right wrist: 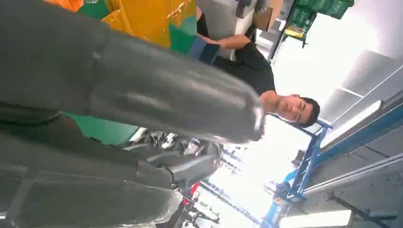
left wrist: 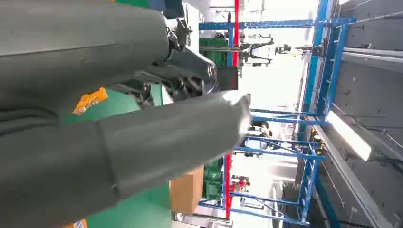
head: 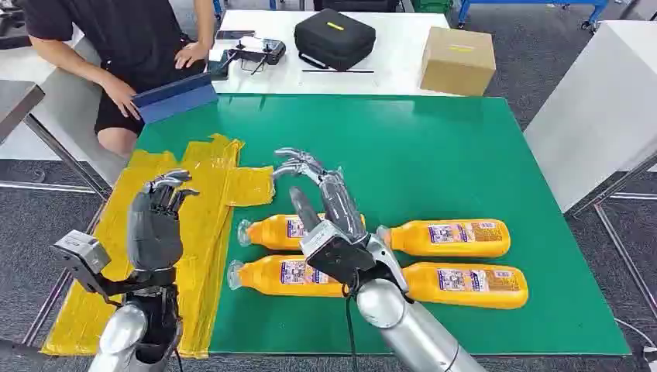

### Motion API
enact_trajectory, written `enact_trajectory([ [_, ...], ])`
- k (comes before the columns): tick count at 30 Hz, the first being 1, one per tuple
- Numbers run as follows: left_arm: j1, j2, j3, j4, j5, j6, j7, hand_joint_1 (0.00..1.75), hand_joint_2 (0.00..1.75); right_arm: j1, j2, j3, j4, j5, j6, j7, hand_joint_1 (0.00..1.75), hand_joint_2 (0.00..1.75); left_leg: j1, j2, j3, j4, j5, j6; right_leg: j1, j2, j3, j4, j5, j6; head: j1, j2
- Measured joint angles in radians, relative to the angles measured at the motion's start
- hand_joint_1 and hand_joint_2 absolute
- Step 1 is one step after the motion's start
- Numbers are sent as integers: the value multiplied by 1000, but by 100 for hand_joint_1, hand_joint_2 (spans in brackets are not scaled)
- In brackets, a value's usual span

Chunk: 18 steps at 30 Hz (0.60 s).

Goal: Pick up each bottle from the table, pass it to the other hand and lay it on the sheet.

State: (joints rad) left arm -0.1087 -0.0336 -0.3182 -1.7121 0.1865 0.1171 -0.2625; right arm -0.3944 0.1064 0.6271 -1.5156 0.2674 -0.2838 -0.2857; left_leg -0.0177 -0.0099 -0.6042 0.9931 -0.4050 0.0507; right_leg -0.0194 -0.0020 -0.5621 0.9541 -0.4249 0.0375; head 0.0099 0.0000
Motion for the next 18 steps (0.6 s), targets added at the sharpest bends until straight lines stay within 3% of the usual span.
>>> enact_trajectory([
  [5, 8, -3, 2, 0, -21, 21, 3, 175, 0, 7, -1, -2, -1, -10, -14, 18, 175, 0, 0, 0, 1, 0, 0, 0, 0, 0, 0, 0, 0, 0, 0, 0],
  [7, 140, -51, 55, -11, -164, 110, -67, 175, 0, 165, -22, -61, -31, -134, -71, 27, 175, 0, 0, 0, 12, -1, -9, -1, -1, 0, 9, -7, -6, -1, -2, 0],
  [9, 313, -127, 159, 8, -226, 27, -294, 175, 0, 364, -55, -170, -25, -258, 5, -179, 175, 0, 3, -1, 32, -2, -23, 2, 0, -1, 25, -11, -20, 0, 0, 0],
  [11, 428, -181, 258, 21, -282, -70, -348, 175, 0, 539, -76, -282, 0, -223, 92, -348, 175, 0, 0, -7, 24, 0, -26, 5, 0, -6, 34, -9, -23, 3, 6, 0],
  [12, 449, -205, 291, 21, -288, -75, -345, 175, 0, 574, -69, -320, 0, -194, 118, -377, 175, 0, -1, -6, 20, 0, -26, 5, -1, -6, 29, -8, -22, 4, 4, 0],
  [16, 478, -261, 363, 20, -302, -69, -318, 175, 0, 631, -38, -421, -6, -134, 146, -300, 175, 0, -1, 0, 24, 0, -29, 5, -1, 0, 26, -10, -22, 4, 5, 0],
  [17, 485, -269, 372, 20, -302, -62, -312, 0, 0, 637, -33, -436, -12, -127, 149, -288, 0, 0, -1, 0, 23, 0, -28, 5, -1, 0, 26, -10, -22, 4, 5, 0],
  [18, 491, -275, 378, 19, -302, -55, -307, 0, 0, 639, -27, -450, -18, -120, 155, -278, 0, 0, -1, 0, 23, 0, -28, 5, -1, 0, 26, -10, -22, 4, 4, 0],
])
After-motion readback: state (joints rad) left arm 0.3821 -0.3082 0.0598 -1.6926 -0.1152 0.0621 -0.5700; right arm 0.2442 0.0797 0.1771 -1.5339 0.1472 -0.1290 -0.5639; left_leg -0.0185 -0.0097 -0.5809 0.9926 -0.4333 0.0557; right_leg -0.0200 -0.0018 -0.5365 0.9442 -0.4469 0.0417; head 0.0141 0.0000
